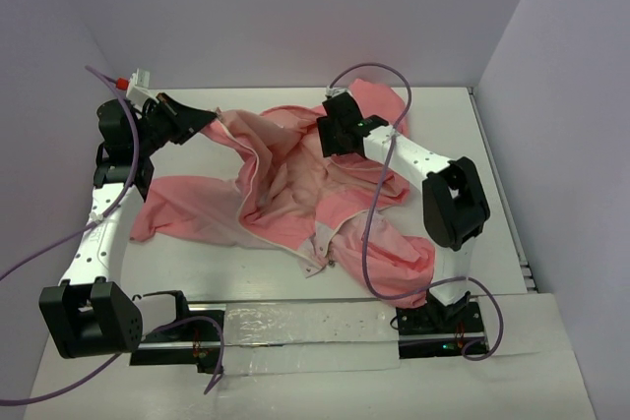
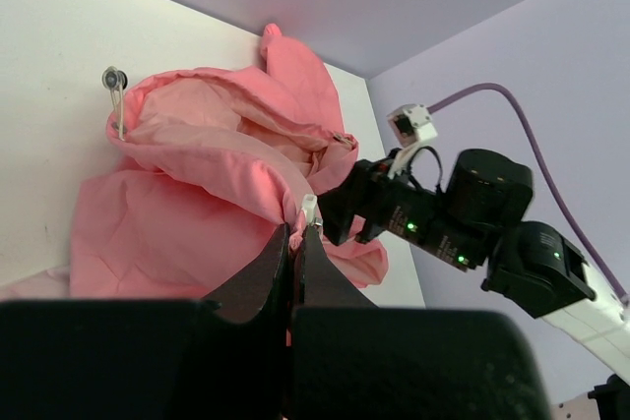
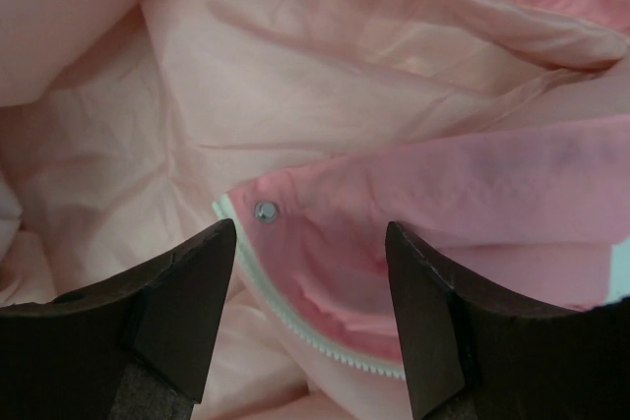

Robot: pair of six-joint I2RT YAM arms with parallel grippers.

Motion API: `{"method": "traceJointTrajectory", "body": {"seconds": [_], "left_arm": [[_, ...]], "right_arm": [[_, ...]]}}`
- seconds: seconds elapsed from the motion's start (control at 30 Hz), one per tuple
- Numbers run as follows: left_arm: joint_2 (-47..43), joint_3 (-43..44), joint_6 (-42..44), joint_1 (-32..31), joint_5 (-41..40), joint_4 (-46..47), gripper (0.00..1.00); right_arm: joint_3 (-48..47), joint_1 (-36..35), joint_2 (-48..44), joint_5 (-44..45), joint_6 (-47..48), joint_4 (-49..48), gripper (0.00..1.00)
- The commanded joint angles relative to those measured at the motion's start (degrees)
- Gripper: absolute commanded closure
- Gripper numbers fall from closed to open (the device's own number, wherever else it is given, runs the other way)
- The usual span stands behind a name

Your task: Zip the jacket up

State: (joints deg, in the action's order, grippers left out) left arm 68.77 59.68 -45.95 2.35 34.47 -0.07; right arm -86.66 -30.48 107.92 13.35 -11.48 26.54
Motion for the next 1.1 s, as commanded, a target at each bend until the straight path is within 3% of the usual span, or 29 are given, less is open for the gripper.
{"method": "traceJointTrajectory", "body": {"seconds": [0.0,0.37,0.53,0.73,0.83,1.07], "left_arm": [[-1.41,2.05,1.83,0.29,0.13,0.24,1.0],[-0.66,1.84,1.12,0.29,0.51,0.69,1.0],[-0.42,1.68,0.49,0.29,0.57,1.34,1.0],[-0.48,1.58,-0.01,0.29,0.77,1.82,1.0],[-0.58,1.65,0.07,0.29,0.69,1.65,1.0],[-0.48,1.49,-0.27,0.29,0.69,1.82,1.0]], "right_arm": [[-3.34,0.02,3.05,0.39,0.28,1.5,0.3],[-2.1,0.16,6.87,-0.2,0.23,0.98,0.3],[-1.09,0.07,6.87,-1.46,0.49,1.15,0.15],[-0.7,-0.02,7.57,-0.69,1.02,1.42,0.18],[-0.34,-0.19,7.56,0.91,1.54,1.97,0.31],[1.41,-0.19,3.54,2.03,1.28,1.94,0.77]]}}
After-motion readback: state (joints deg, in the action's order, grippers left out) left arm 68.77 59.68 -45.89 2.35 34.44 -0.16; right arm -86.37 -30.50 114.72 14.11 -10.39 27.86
